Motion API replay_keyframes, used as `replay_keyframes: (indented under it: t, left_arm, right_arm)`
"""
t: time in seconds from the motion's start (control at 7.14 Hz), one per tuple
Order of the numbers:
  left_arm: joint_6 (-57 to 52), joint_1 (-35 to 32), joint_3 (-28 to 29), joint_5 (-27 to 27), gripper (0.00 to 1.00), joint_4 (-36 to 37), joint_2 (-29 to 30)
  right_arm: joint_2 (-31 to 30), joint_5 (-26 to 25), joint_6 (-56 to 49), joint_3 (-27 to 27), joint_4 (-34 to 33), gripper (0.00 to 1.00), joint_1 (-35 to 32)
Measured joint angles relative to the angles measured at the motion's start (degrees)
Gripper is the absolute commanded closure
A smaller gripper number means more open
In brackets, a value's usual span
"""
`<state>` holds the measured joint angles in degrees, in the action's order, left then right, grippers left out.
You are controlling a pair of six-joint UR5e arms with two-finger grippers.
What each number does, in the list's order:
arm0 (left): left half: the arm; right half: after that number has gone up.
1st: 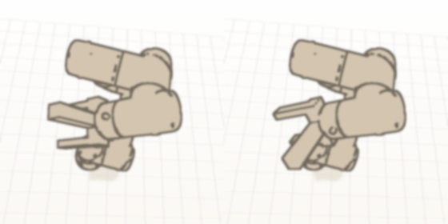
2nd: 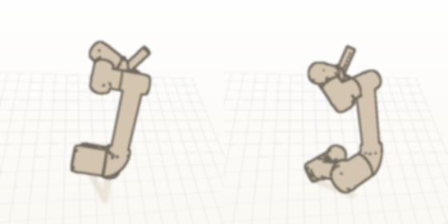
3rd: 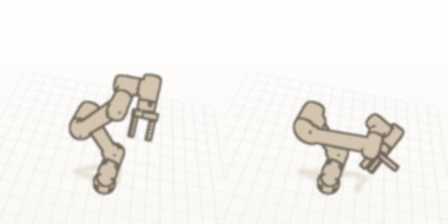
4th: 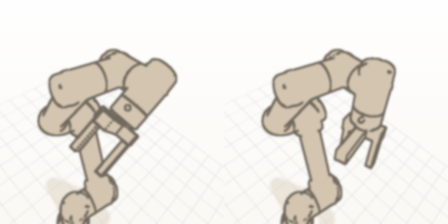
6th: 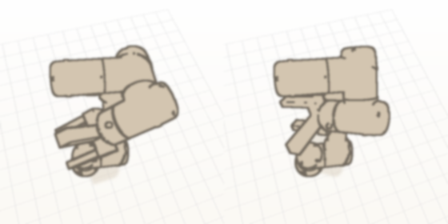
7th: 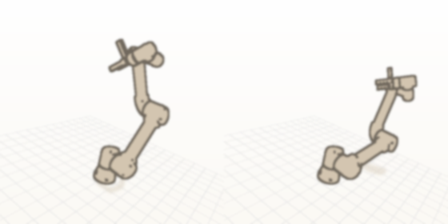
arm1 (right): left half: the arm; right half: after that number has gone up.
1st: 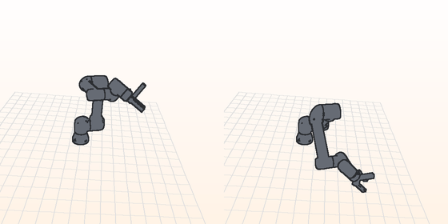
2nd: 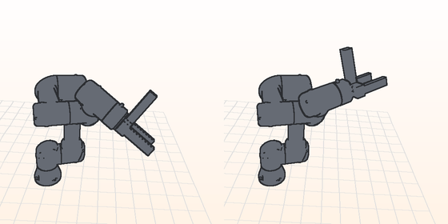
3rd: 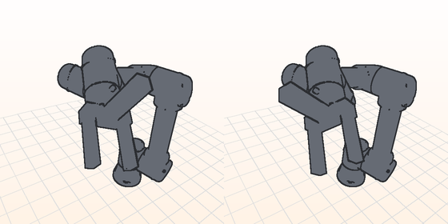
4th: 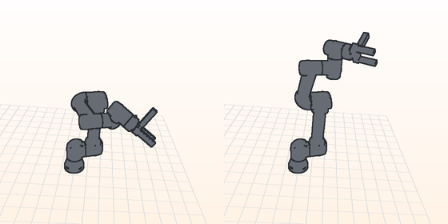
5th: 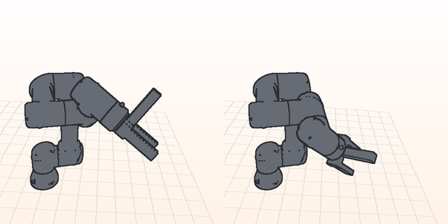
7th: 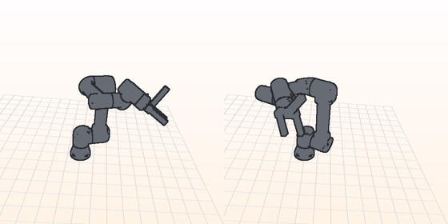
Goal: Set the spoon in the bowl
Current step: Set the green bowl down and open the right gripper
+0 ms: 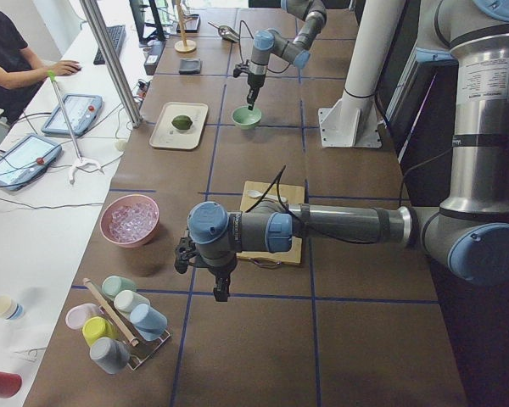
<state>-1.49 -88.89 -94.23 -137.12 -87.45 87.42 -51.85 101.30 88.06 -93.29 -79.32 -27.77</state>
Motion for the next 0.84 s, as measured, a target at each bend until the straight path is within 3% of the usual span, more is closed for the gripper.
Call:
replay_keyframes:
  t: [0.84]
  left_arm:
    - [-0.1,0.1,-0.4,0.0,0.00,-0.1,0.4]
  right_arm:
    - [-0.9,0.1,-0.1,-1.1,0.0,0.00,-0.4]
